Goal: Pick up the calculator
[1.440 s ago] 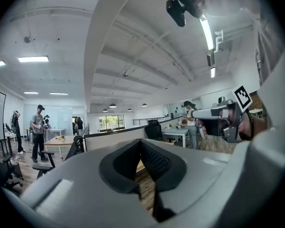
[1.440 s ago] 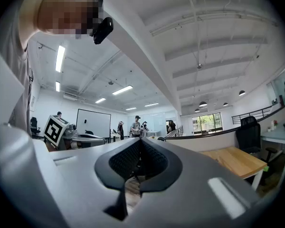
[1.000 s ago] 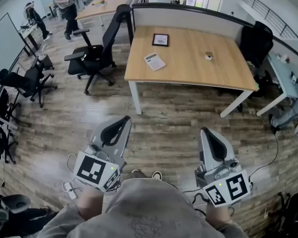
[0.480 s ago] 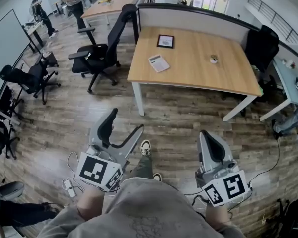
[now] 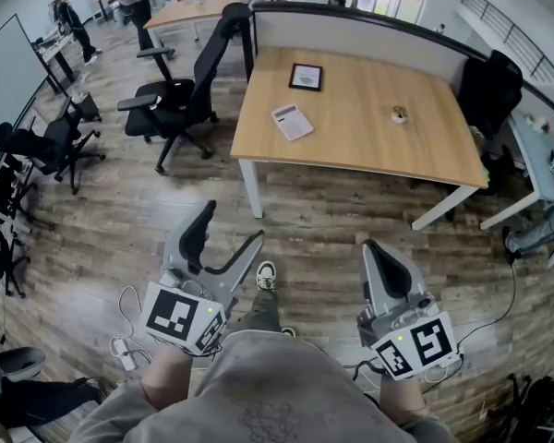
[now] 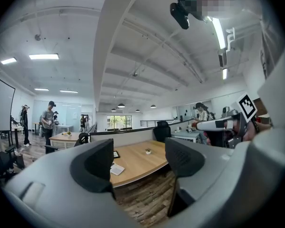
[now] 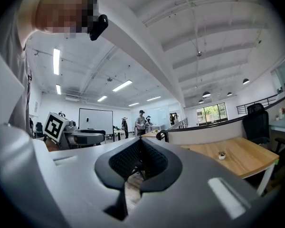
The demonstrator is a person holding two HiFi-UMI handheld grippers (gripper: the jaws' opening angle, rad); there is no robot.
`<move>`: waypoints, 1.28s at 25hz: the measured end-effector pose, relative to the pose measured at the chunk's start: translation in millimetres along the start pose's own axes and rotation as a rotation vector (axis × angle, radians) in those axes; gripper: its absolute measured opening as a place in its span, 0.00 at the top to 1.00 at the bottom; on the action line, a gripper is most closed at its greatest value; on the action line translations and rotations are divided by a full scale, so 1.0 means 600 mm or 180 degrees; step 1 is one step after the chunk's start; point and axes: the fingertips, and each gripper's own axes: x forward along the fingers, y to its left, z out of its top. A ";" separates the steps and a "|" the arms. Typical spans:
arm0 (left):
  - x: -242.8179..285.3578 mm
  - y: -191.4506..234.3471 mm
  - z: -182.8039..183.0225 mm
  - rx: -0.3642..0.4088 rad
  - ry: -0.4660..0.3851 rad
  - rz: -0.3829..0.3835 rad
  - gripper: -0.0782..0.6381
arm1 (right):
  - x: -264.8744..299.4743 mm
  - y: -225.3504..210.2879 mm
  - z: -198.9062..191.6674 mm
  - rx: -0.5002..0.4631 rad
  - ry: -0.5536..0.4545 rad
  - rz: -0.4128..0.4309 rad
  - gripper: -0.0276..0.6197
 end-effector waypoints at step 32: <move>0.415 0.374 -0.049 -0.0051 0.0323 -0.0392 0.44 | 0.498 -0.217 -0.029 0.0211 0.0440 -0.0330 0.94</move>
